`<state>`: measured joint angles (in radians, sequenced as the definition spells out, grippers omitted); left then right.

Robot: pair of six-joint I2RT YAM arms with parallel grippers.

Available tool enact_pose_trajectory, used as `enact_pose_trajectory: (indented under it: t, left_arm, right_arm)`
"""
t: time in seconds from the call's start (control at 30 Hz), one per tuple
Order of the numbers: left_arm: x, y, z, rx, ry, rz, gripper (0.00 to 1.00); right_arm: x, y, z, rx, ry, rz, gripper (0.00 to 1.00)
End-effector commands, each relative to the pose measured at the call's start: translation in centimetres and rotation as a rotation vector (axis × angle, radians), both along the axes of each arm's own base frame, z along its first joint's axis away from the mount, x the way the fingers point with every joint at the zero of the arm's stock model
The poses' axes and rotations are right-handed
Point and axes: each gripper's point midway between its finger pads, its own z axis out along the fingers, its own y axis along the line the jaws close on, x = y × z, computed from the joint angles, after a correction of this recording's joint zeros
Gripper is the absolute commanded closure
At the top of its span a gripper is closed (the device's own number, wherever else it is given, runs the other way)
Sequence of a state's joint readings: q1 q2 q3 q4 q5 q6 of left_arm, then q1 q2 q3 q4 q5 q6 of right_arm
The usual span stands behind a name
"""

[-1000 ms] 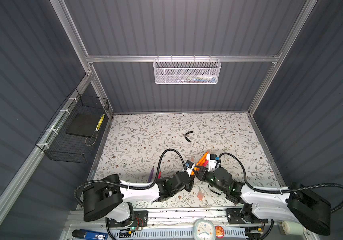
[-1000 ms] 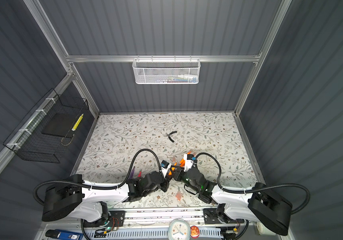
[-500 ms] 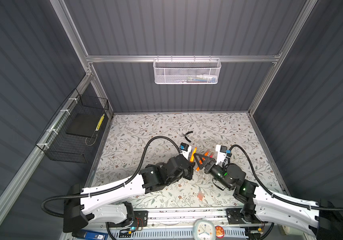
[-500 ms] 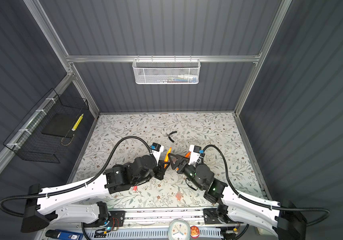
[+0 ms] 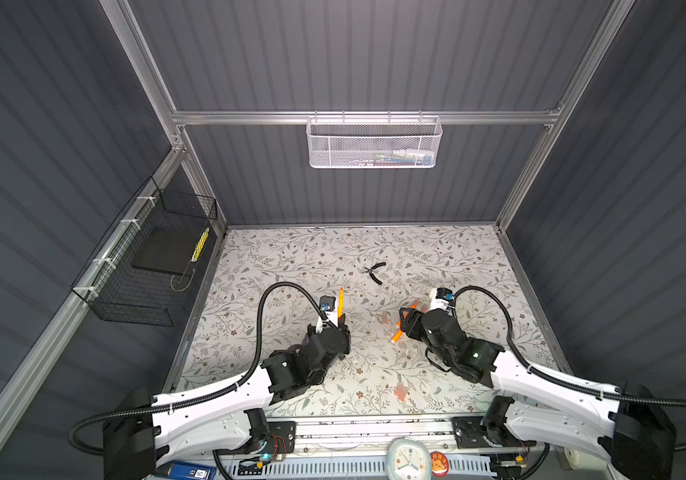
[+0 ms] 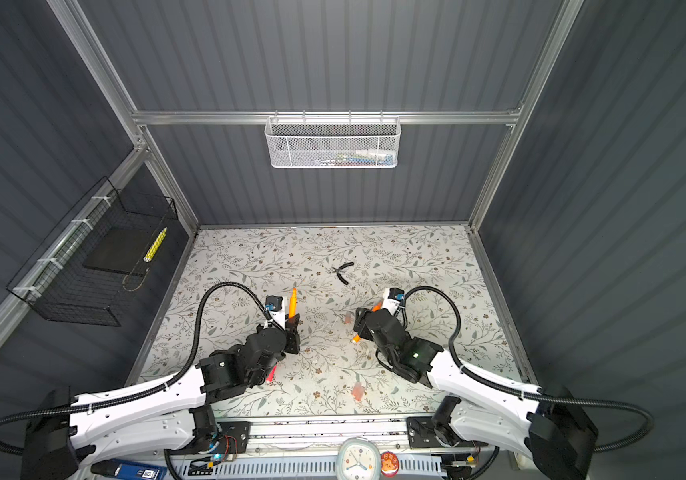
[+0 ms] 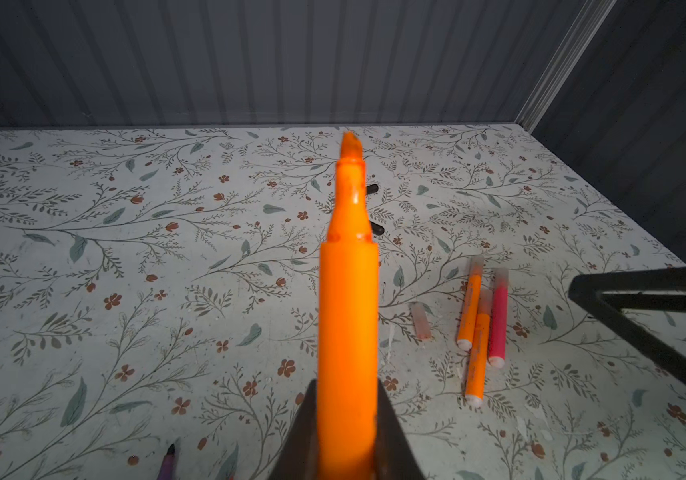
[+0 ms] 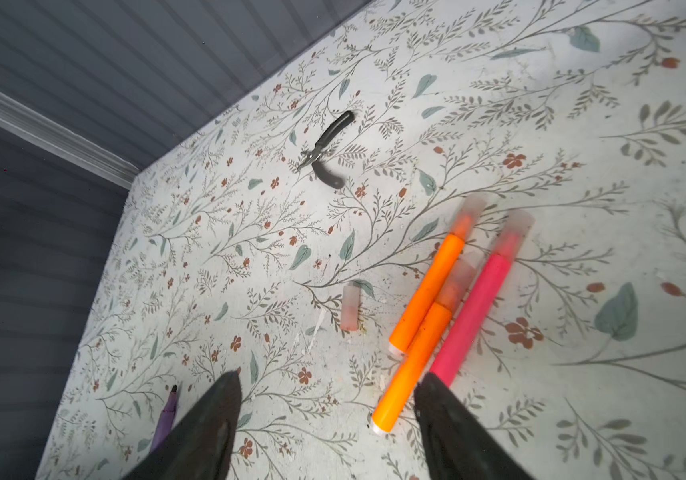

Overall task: Insert the pens into the pen caps
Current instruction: 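Move the right gripper to the translucent pink cap and grasp it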

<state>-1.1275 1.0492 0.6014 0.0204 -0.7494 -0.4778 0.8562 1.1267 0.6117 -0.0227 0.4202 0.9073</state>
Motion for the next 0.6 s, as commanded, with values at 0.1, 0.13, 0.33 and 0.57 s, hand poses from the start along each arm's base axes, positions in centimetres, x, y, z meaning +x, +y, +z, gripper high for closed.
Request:
enact_pose_trajectory:
  t: [0.1,0.13,0.33,0.57]
  left_arm:
    - [1.9,0.6,-1.3,0.027,0.010,0.094,1.00]
    - [1.8,0.5,-1.4,0.015,0.012,0.082,1.00]
    - [1.6,0.6,-0.5,-0.009,0.000,0.064,1.00]
    - [1.4,0.6,-0.2,-0.031,0.001,0.051,1.00]
  right_arm:
    - [1.4,2.3,-3.7,-0.227,0.184,0.064,0.38]
    - [1.7,2.6,-4.4,-0.240,0.202,0.068,0.39]
    - [3.1,4.3,-6.9,-0.282,0.269,0.092,0.44]
    - [4.3,5.1,-9.0,-0.397,0.350,0.099,0.48]
